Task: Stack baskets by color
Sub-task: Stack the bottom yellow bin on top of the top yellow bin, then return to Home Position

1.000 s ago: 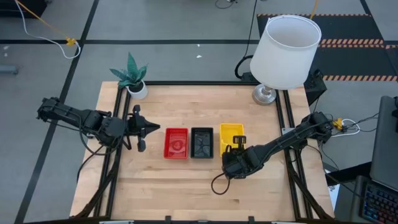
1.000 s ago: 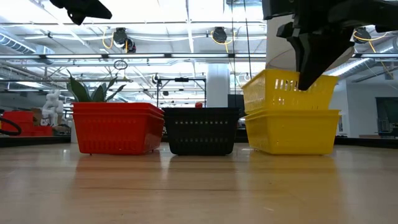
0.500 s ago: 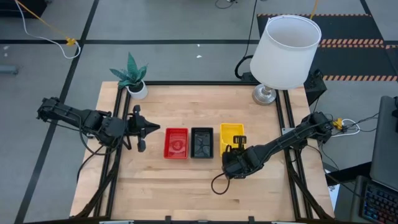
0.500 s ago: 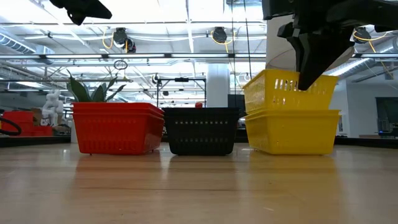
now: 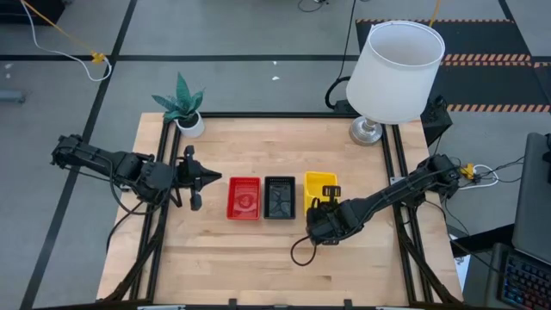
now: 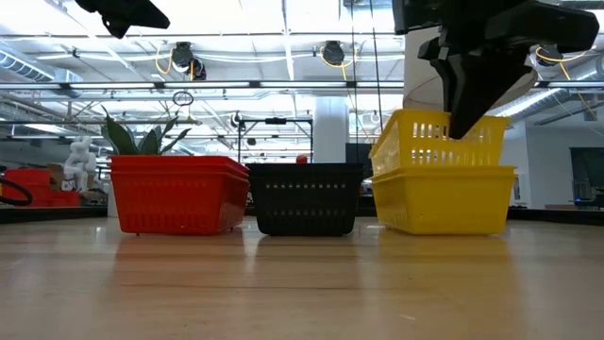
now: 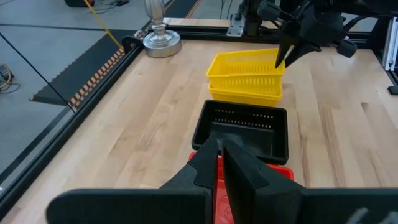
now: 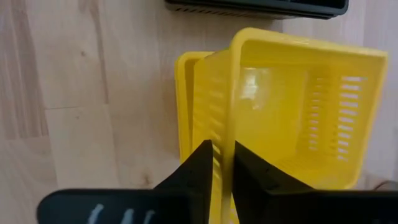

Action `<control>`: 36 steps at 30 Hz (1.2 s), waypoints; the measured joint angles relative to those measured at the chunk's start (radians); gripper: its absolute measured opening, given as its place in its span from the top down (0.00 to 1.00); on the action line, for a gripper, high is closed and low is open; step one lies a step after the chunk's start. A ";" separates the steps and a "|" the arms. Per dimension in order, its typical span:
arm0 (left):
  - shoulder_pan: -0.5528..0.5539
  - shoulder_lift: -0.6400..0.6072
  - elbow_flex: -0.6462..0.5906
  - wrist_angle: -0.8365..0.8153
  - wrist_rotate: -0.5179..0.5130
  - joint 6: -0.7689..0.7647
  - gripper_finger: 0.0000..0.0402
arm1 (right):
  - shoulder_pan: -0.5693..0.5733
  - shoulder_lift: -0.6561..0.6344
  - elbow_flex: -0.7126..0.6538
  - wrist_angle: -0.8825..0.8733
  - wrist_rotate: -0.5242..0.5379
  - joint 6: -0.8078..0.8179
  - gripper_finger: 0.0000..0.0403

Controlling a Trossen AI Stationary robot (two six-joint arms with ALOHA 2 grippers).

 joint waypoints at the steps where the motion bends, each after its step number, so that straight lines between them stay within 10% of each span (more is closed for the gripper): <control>1: 0.000 0.000 0.000 0.000 0.000 0.000 0.94 | 0.000 0.000 0.000 0.000 0.000 0.000 0.89; 20: 0.000 0.000 0.000 0.000 0.000 -0.003 0.94 | 0.005 -0.045 0.000 0.057 0.002 -0.058 0.62; 36: 0.000 0.000 0.000 0.047 0.000 0.017 0.94 | -0.004 -0.367 -0.006 0.365 0.113 -0.436 0.73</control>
